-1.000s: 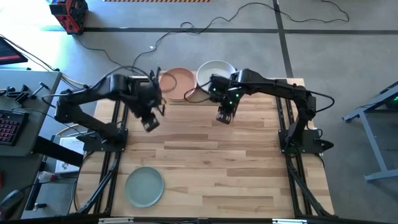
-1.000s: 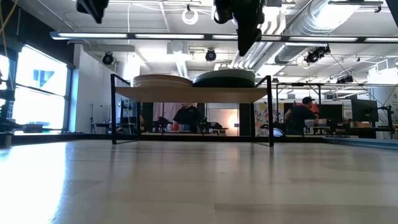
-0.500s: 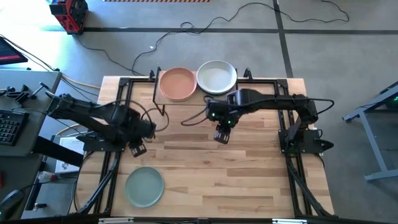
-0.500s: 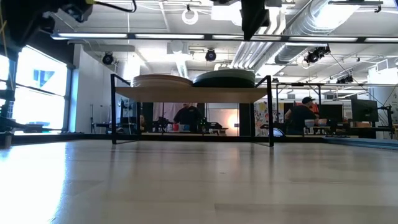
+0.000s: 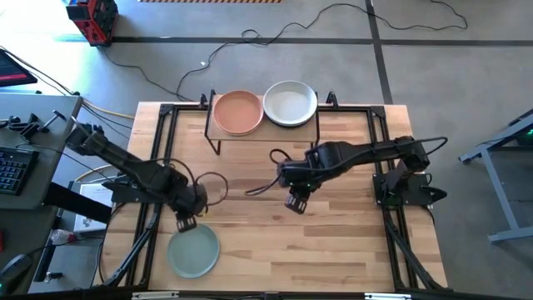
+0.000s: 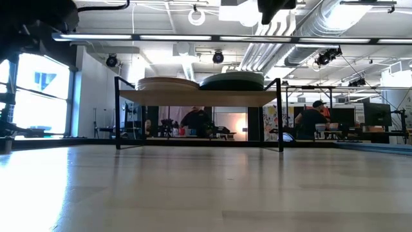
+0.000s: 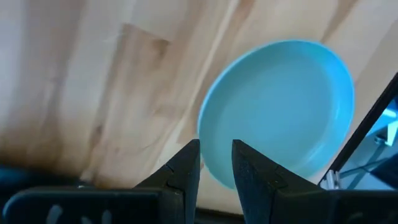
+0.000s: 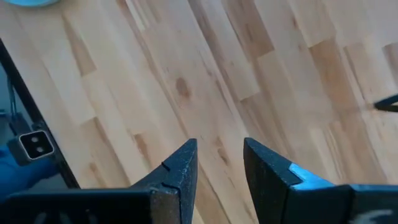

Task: Place and stack plates onto a shelf
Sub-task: Stack the light blue plate on top of the orange plate

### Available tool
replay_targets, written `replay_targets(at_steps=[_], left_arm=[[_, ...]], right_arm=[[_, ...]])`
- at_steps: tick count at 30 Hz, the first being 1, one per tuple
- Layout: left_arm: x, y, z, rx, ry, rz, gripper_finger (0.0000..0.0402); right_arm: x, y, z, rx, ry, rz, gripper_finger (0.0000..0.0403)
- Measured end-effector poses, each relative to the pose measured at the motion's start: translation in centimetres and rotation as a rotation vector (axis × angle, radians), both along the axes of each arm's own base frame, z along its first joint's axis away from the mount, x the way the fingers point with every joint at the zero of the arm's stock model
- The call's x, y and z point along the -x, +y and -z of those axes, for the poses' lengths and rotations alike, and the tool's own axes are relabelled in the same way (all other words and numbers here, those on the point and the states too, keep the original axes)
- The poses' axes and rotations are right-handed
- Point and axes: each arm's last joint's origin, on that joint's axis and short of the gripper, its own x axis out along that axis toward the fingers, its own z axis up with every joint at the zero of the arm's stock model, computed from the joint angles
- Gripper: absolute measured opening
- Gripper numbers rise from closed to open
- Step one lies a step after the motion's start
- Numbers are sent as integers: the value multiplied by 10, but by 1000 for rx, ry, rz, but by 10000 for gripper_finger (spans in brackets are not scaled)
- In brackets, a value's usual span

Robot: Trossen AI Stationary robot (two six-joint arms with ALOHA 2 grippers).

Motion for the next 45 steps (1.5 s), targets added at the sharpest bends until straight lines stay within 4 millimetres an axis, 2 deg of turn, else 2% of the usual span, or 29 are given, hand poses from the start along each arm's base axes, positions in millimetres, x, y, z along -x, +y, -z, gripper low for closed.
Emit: replay_targets(at_steps=[8, 20, 45], left_arm=[[7, -19, 34, 42, -65, 79, 83], [18, -21, 68, 50, -58, 90, 83], [10, -26, 107, -41, 97, 90, 83]], right_arm=[[4, 18, 0, 42, -13, 12, 110], [3, 20, -1, 48, -31, 35, 110], [2, 21, -1, 46, -41, 35, 110]])
